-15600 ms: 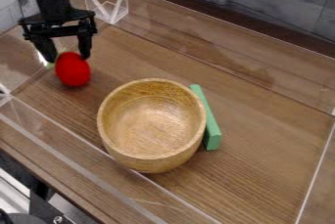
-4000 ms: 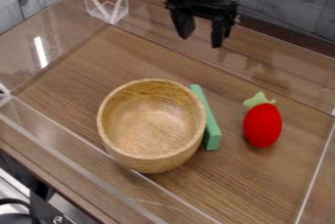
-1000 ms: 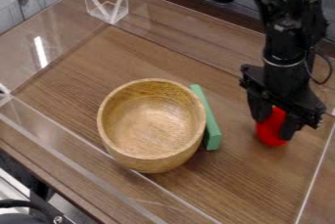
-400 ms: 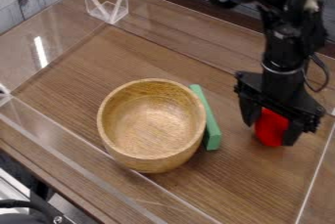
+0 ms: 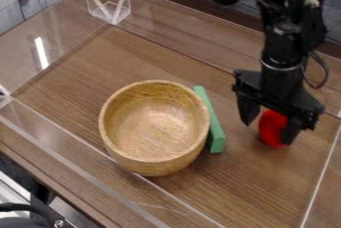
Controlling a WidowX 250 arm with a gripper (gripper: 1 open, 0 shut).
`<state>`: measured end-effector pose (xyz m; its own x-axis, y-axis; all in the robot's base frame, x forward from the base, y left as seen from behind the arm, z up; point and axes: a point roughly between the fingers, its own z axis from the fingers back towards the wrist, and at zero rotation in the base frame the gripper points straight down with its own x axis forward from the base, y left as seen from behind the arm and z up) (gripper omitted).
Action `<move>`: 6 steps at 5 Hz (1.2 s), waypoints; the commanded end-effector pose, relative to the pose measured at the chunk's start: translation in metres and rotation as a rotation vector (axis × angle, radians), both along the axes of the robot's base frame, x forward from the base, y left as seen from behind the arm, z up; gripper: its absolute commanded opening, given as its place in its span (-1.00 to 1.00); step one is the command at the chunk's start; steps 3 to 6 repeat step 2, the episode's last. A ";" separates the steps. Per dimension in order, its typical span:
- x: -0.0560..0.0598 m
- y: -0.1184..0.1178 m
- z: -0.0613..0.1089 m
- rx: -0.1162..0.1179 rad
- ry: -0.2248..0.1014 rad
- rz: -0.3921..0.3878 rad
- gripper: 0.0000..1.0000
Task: Move the red fruit to the right
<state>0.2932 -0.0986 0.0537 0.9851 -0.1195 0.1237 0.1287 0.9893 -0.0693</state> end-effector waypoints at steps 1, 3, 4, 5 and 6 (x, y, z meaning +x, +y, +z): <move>0.019 0.002 0.033 -0.025 -0.100 0.006 1.00; 0.017 -0.008 0.024 -0.028 -0.107 -0.007 1.00; 0.017 -0.008 0.024 -0.028 -0.107 -0.007 1.00; 0.017 -0.008 0.024 -0.028 -0.107 -0.007 1.00; 0.017 -0.008 0.024 -0.028 -0.107 -0.007 1.00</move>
